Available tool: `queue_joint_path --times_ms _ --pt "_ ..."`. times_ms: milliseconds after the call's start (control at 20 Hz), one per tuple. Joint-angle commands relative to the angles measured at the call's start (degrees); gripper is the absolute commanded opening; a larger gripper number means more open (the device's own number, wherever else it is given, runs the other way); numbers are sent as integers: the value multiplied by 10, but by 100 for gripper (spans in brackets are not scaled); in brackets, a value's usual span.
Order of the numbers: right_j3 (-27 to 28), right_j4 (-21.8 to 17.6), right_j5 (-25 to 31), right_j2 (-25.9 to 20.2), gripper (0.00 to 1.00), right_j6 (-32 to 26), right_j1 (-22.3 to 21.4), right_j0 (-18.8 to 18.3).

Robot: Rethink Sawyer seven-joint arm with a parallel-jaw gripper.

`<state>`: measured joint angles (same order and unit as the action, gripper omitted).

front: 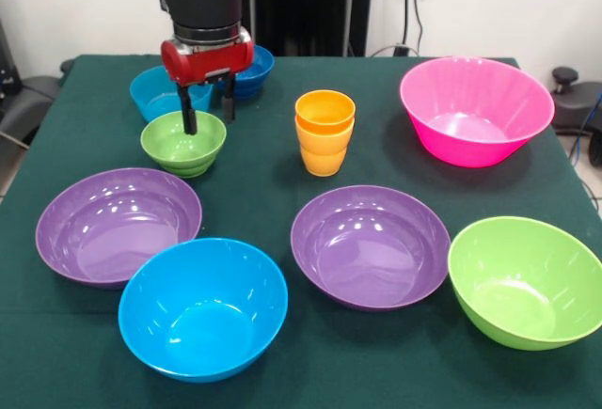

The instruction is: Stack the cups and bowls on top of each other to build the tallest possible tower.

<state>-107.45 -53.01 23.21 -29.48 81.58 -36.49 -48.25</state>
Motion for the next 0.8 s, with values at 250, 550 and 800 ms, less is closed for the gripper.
queue_joint_path --times_ms 250,550,800 --pt "16 -38 -62 51 100 68 59 42" --pt "23 -29 -79 70 100 65 74 54" --pt "33 -23 -90 77 100 56 84 56"
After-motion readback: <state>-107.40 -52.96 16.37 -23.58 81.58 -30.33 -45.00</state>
